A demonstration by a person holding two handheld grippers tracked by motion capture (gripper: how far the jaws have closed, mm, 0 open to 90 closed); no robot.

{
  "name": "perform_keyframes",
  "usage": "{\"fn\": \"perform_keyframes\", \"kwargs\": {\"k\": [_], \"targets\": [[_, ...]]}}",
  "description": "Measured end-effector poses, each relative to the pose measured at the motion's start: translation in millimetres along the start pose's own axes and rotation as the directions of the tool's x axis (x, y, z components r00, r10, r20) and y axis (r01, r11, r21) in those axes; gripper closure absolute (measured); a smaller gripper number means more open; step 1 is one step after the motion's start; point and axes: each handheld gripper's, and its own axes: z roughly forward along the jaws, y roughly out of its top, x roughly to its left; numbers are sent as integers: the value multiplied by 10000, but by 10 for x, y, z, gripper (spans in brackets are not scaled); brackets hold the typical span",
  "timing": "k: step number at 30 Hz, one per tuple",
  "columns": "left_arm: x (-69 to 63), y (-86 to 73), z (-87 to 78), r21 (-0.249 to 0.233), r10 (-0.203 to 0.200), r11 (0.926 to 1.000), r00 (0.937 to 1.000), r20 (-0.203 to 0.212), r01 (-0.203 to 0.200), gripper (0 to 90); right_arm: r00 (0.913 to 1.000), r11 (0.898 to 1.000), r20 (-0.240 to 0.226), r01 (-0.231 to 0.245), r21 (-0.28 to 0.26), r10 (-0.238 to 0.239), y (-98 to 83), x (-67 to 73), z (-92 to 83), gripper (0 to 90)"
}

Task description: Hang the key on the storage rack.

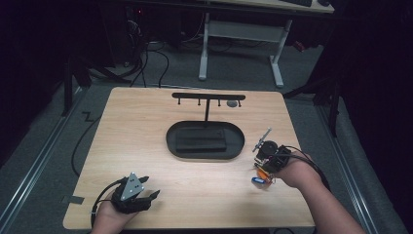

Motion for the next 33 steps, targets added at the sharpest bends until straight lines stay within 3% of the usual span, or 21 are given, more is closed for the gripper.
{"fn": "perform_keyframes", "kwargs": {"k": [11, 33], "targets": [[-3, -1, -1, -3, 10, 10000, 10000, 9, -9, 379, 9991, 9995, 399, -120, -276, 131, -50, -61, -355, 880], [-6, 16, 22, -180, -5, 9998, 10000, 87, 6, 367, 9981, 9933, 39, -616, -981, 622, -33, -141, -860, 880]]}}
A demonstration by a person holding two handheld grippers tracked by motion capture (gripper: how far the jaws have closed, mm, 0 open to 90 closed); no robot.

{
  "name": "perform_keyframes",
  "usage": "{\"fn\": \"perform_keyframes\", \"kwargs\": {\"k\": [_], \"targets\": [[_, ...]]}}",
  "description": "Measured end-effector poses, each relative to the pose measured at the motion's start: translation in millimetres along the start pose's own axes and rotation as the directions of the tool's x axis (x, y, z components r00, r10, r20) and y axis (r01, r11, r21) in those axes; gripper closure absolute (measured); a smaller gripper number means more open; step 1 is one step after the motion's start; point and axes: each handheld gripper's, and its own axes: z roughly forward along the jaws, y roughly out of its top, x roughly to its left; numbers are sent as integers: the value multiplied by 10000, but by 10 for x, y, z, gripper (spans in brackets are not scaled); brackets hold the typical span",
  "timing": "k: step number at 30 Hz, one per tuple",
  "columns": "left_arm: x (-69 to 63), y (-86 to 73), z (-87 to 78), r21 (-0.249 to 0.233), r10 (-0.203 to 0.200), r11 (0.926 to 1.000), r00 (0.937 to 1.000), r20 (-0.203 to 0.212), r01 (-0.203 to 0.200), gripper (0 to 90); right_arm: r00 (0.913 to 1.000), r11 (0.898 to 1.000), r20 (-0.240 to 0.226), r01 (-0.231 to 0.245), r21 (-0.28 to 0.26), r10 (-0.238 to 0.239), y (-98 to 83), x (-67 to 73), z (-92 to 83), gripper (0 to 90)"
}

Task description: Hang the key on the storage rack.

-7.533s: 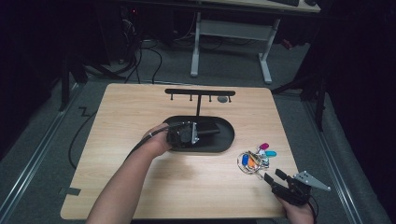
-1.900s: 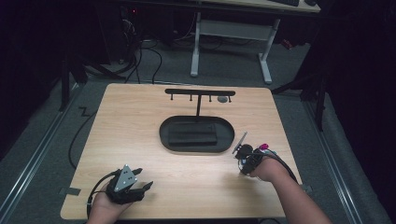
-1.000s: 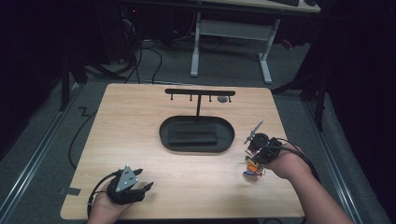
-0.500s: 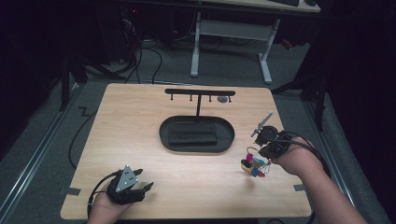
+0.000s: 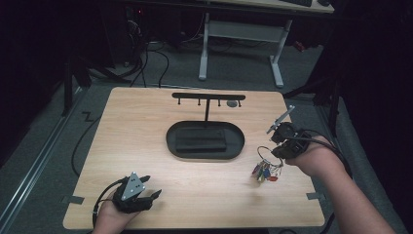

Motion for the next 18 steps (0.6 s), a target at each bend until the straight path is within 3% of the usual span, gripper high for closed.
{"fn": "perform_keyframes", "kwargs": {"k": [10, 18], "targets": [[-4, -2, 11, 93, 46, 9999, 10000, -4, -46, 366, 10000, 9998, -36, 2, -212, -3, 124, -41, -145, 881], [10, -3, 17, -13, -182, 9998, 9998, 11, 182, 363, 10000, 9996, -37, -7, -298, 6, 257, -72, -179, 881]]}}
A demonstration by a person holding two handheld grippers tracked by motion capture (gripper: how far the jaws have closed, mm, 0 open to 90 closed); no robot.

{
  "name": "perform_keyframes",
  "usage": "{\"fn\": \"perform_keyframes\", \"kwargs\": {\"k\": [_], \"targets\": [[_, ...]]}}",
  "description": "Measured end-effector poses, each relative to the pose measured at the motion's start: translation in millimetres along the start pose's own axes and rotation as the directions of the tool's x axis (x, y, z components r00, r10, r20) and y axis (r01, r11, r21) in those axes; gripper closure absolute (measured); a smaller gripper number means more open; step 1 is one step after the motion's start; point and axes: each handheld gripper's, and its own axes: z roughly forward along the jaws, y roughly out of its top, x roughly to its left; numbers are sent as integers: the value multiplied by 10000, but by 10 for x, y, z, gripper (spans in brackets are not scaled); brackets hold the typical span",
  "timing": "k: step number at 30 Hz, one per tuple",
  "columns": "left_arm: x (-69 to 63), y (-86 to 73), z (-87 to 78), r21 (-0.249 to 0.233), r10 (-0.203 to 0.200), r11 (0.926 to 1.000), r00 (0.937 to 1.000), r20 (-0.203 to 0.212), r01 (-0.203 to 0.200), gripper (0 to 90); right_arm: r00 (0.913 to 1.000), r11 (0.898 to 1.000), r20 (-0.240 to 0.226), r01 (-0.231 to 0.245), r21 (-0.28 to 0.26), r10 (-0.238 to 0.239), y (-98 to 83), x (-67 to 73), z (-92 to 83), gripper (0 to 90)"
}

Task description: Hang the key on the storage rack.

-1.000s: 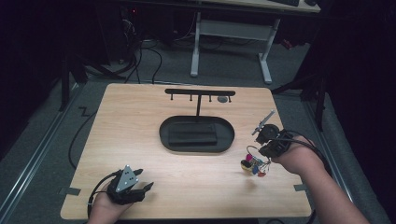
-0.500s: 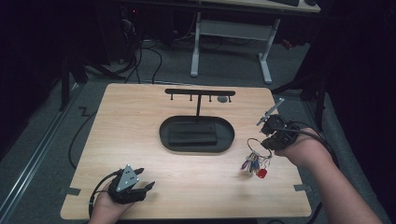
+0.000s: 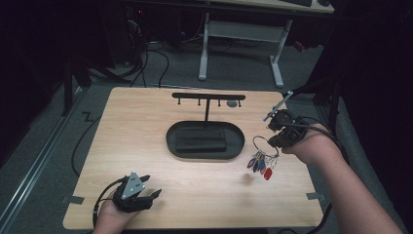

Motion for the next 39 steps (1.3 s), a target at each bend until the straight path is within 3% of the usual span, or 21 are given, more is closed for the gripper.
{"fn": "perform_keyframes", "kwargs": {"k": [15, 21, 26, 35, 39], "targets": [[-9, -11, -34, -85, -25, 10000, 10000, 17, 25, 360, 9996, 9989, -102, 268, -373, -271, 373, -29, -17, 881], [15, -31, -28, -168, -441, 9989, 9987, 261, 445, 361, 9996, 9990, -80, 272, -343, -275, 514, -89, 11, 881], [-36, -20, -10, -49, 31, 10000, 9998, 214, -30, 360, 9997, 9989, -76, 243, -392, -246, 625, -148, 32, 881], [1, -35, -20, -75, -169, 9998, 9996, 205, 170, 361, 9998, 9984, -207, 25, -558, -37, 769, -326, 130, 881], [-1, -41, 0, 38, -50, 10000, 9998, 199, 49, 361, 9996, 9983, -267, 13, -589, -29, 838, -386, 185, 881]]}}
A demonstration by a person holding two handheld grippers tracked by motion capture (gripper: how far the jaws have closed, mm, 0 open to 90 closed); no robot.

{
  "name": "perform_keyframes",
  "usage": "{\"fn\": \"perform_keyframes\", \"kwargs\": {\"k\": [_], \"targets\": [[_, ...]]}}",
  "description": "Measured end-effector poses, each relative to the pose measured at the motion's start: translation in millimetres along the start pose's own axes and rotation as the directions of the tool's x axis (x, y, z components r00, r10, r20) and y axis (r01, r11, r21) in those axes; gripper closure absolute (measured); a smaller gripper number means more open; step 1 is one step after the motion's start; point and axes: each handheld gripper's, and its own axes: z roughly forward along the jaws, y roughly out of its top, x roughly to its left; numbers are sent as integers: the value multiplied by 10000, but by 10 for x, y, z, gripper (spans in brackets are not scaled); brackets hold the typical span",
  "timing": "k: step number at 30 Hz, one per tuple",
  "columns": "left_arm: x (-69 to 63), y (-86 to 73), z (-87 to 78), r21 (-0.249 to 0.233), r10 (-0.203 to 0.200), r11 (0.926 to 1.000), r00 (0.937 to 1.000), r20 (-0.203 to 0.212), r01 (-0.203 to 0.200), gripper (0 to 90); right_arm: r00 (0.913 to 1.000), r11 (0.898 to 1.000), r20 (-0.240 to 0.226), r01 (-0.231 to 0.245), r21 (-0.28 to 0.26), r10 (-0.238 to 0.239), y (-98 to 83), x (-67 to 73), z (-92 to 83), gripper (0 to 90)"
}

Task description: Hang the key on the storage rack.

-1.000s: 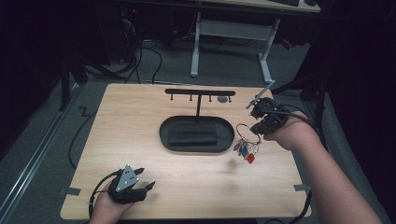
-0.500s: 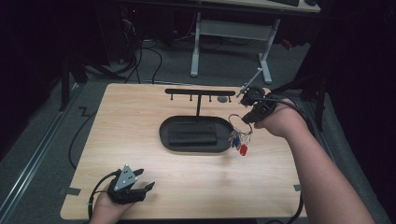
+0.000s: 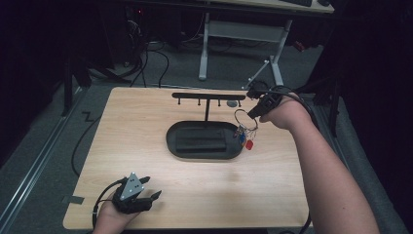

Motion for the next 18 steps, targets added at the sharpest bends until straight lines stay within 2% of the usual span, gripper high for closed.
{"fn": "perform_keyframes", "kwargs": {"k": [3, 6, 10, 13, 14, 16, 18], "targets": [[4, -2, 8, 14, -73, 10000, 10000, 35, 72, 362, 9999, 9999, -24, -108, -124, 108, 43, -62, 31, 881], [-10, 1, 9, 75, 27, 10000, 10000, 59, -28, 361, 9993, 9991, -17, -367, -212, 367, 73, -138, 82, 881], [-18, -2, 22, 121, 114, 9999, 9999, 95, -115, 362, 9987, 9986, -16, -516, -73, 516, 125, -228, 216, 881], [-21, -4, 31, 182, 154, 9997, 9998, 115, -156, 362, 9964, 9964, -68, -843, 2, 843, 163, -282, 313, 881], [-25, -5, 36, 178, 166, 9997, 9998, 105, -168, 362, 9975, 9975, -30, -704, -66, 703, 172, -318, 342, 881], [-30, -7, 39, 206, 194, 9996, 9998, 103, -196, 362, 9971, 9971, 77, -752, 125, 751, 183, -359, 396, 881], [-30, -7, 37, 228, 209, 9995, 9997, 97, -211, 362, 9951, 9949, 39, -988, 176, 988, 191, -374, 427, 880]]}}
